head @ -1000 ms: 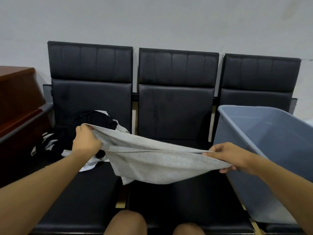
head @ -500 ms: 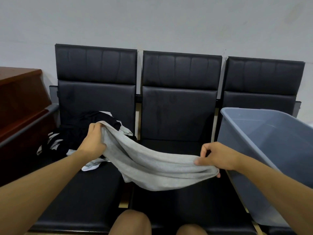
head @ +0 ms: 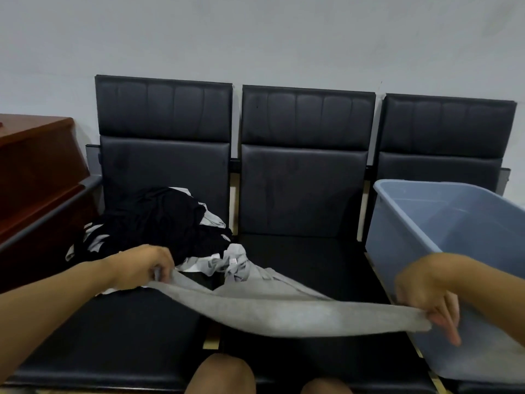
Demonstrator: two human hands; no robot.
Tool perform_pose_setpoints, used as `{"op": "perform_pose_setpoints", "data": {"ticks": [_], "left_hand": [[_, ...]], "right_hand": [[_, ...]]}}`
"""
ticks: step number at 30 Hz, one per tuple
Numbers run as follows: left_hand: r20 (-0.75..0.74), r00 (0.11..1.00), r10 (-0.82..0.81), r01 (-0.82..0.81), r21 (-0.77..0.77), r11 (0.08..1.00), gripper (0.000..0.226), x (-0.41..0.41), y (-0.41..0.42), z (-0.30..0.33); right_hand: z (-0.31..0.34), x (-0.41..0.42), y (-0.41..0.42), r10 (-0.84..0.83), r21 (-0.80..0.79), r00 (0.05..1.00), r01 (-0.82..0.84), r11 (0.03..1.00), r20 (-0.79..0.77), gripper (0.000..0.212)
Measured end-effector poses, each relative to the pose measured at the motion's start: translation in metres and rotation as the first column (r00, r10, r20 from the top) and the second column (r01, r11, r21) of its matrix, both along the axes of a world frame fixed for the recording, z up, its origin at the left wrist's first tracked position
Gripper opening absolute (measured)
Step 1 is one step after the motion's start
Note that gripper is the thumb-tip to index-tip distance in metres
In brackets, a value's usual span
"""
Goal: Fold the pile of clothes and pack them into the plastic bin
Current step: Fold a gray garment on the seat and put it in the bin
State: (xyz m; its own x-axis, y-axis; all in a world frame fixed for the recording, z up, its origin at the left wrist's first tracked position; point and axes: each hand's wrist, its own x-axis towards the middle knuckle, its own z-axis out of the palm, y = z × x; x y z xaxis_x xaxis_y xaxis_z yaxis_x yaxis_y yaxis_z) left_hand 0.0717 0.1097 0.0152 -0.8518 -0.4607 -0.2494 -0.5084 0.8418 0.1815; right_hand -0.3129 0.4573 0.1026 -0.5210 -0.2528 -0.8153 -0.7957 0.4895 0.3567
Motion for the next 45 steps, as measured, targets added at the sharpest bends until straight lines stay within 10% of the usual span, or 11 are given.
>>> {"op": "perform_pose_setpoints", "data": {"ticks": [3,6,8,11,16,21,31,45], "left_hand": [[0.106,0.994,0.03,-0.032,0.019,0.999,0.053,-0.009,-0.005,-0.007],[0.189,0.969,0.158,-0.15,-0.057,0.987,0.066,-0.03,-0.007,-0.004],[0.121,0.966,0.228,-0.208,-0.161,0.965,0.059,-0.051,-0.004,0.008],[-0.124,0.935,0.333,-0.345,-0.101,0.933,0.079,-0.085,-0.009,0.037],[-0.593,0.596,0.542,-0.432,0.333,0.838,0.064,-0.137,-0.012,0.122],[-0.778,0.446,0.443,-0.245,0.37,0.896,0.08,-0.171,-0.019,0.22],[-0.94,0.285,0.19,-0.023,0.191,0.981,0.092,-0.174,-0.006,0.295],[-0.859,0.446,0.252,-0.082,0.241,0.967,0.083,-0.196,0.007,0.243]], "right_hand": [[0.005,-0.016,-0.004,-0.139,-0.068,0.986,0.145,0.987,0.089,0.011],[0.002,-0.035,-0.021,-0.133,-0.464,0.961,0.236,0.854,0.244,0.021],[0.003,-0.034,-0.037,-0.306,-0.724,0.834,0.552,0.415,0.46,0.029],[0.009,-0.032,-0.062,-0.32,-0.8,0.737,0.578,-0.16,0.596,0.016],[0.052,-0.035,-0.097,-0.145,-0.697,0.773,0.454,-0.554,0.618,0.042],[0.127,-0.021,-0.107,-0.031,-0.558,0.844,0.326,-0.763,0.536,0.041],[0.196,-0.018,-0.071,0.064,-0.423,0.913,0.248,-0.872,0.403,0.043],[0.16,-0.036,-0.088,-0.07,-0.602,0.953,0.129,-0.788,0.296,0.043]]}}
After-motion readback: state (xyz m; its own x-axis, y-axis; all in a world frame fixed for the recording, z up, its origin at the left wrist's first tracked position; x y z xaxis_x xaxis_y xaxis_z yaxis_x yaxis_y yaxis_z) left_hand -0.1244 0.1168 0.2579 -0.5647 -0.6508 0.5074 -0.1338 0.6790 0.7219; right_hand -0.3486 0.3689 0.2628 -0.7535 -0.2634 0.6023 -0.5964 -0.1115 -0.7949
